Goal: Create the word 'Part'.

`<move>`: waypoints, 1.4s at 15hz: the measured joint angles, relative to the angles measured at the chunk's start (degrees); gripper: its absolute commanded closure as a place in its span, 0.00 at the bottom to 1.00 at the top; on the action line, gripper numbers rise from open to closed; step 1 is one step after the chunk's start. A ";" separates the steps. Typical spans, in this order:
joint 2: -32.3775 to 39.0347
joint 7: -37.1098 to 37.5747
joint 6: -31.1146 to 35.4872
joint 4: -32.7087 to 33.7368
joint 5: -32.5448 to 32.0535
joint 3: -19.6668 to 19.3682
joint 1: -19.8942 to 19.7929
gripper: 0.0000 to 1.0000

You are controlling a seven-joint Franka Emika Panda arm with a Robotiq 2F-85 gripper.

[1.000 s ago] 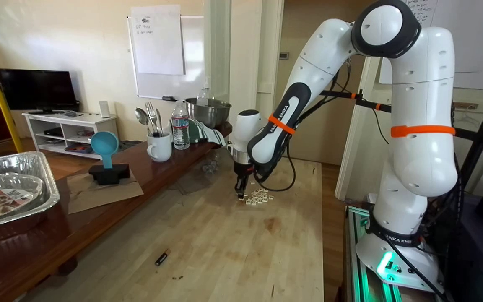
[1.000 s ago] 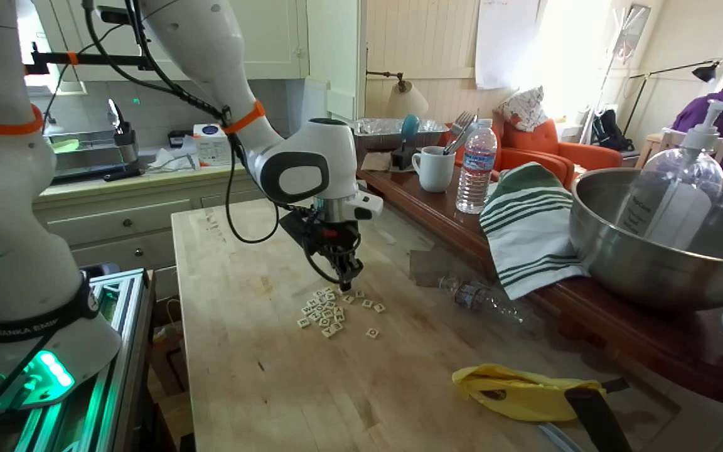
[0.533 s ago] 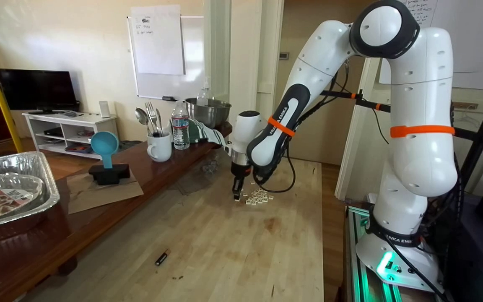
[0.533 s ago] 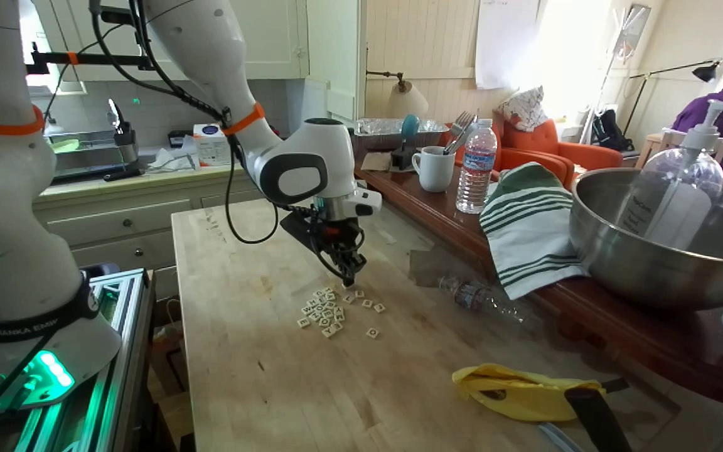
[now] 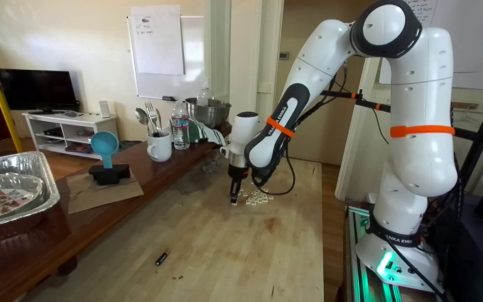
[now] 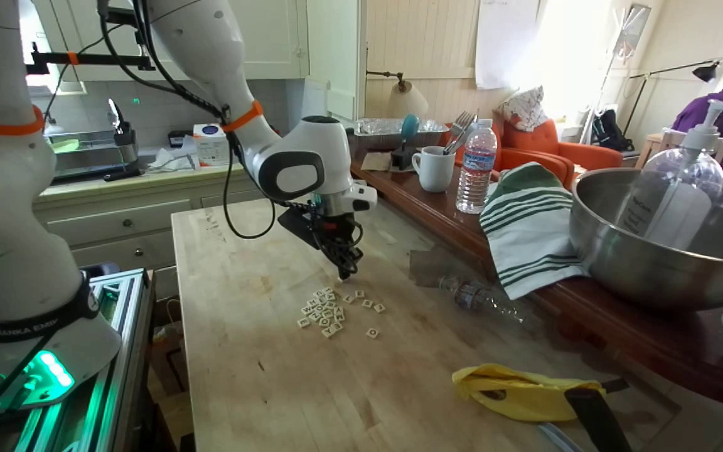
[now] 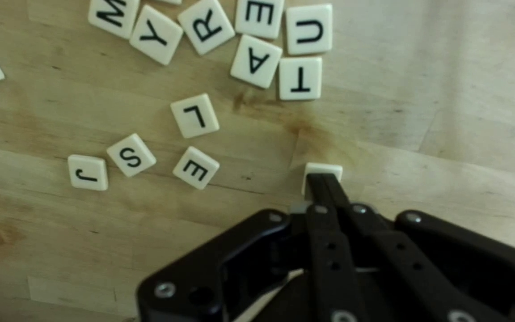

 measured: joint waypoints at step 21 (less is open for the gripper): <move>-5.47 -0.01 2.36 -7.51 -1.55 -4.82 -0.82 1.00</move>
